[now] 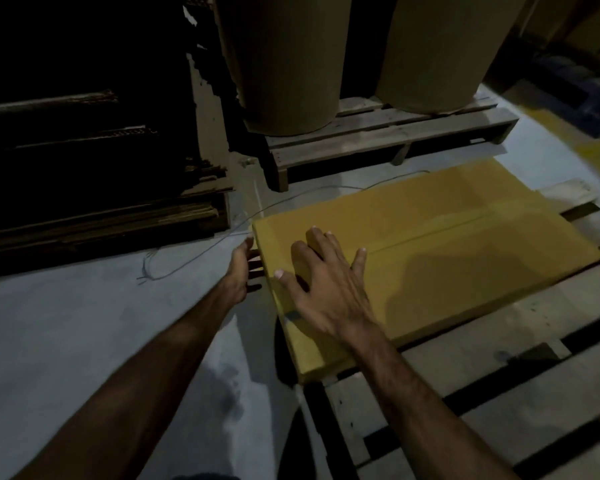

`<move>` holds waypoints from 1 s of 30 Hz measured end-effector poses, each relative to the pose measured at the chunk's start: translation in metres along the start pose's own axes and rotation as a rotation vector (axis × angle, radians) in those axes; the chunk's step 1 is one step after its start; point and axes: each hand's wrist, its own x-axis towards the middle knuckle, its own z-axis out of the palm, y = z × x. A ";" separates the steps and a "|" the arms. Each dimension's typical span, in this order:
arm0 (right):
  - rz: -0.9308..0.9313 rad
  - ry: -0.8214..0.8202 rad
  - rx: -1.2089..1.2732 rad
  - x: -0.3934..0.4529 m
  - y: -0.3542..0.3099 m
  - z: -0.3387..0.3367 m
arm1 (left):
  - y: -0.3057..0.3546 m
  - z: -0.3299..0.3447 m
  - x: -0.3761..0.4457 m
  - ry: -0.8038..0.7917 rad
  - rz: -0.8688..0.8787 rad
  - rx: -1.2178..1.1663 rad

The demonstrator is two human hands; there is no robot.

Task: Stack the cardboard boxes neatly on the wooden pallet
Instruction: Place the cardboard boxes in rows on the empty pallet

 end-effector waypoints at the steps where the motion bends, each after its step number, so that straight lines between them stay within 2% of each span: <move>1: 0.009 -0.004 0.019 -0.008 0.004 -0.007 | -0.008 -0.006 0.000 0.032 0.006 -0.007; 6: 0.137 0.013 0.066 -0.062 0.030 -0.047 | -0.020 -0.005 -0.081 0.138 0.003 0.040; 12: 0.282 -0.049 0.068 -0.127 0.048 -0.093 | -0.020 0.026 -0.190 0.130 -0.059 0.050; 16: 0.374 -0.092 0.154 -0.170 0.042 -0.130 | -0.013 0.048 -0.263 0.131 -0.017 0.133; 22: 0.512 -0.103 0.415 -0.252 -0.017 -0.255 | 0.037 0.070 -0.419 -0.079 0.074 0.305; 25: 0.585 -0.035 0.481 -0.300 -0.048 -0.326 | 0.069 0.077 -0.509 -0.139 0.130 0.419; 30: 0.680 0.052 0.591 -0.382 -0.095 -0.427 | 0.106 0.085 -0.659 -0.188 0.201 0.466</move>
